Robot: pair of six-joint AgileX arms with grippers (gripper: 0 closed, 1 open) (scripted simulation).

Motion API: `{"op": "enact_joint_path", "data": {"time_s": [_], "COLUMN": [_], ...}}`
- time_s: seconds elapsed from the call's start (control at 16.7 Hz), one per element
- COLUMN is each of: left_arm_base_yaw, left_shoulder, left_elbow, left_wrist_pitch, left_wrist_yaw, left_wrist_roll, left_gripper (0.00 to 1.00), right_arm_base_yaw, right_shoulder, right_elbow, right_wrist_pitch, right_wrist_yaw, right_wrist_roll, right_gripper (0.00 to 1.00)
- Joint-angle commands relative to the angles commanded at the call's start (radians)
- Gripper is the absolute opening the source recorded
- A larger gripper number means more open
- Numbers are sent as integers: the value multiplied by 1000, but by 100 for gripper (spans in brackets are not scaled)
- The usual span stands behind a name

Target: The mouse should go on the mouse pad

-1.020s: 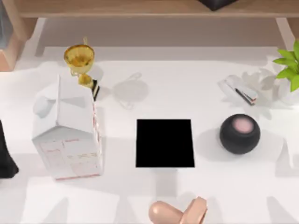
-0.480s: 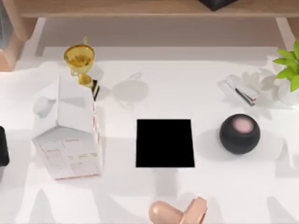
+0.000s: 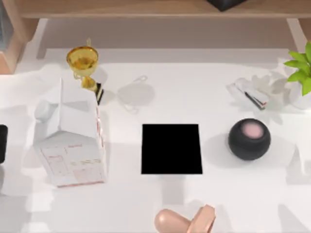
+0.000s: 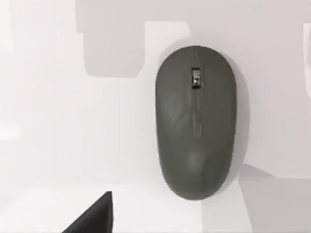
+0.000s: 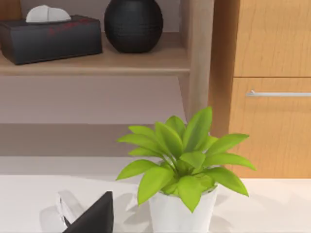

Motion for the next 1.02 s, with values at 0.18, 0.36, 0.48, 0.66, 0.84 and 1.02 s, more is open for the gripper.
{"op": "enact_joint_path", "data": {"time_s": [0.18,0.36,0.48,0.66,0.84,1.02], "left_arm_base_yaw": [21,33,35,35,31,34], "left_shoulder": [170,261,273,273,278,325], "left_elbow": [126,200,212,212,198,141], "left_wrist_pitch": [-109,-167,-175,-175,-157,-55], "left_wrist_yaw": [0,0,0,0,0,0], "left_wrist_roll": [11,17,18,18,17,18], "left_gripper": [100,100,100,100,100,100], "right_arm_base_yaw": [0,0,0,0,0,0], "right_shoulder": [0,0,0,0,0,0], "right_elbow": [0,0,0,0,0,0], "right_wrist_pitch": [0,0,0,0,0,0], "right_wrist_yaw": [0,0,0,0,0,0], "right_wrist_roll": [0,0,0,0,0,0], "right_gripper": [100,100,100,100,100,100]}}
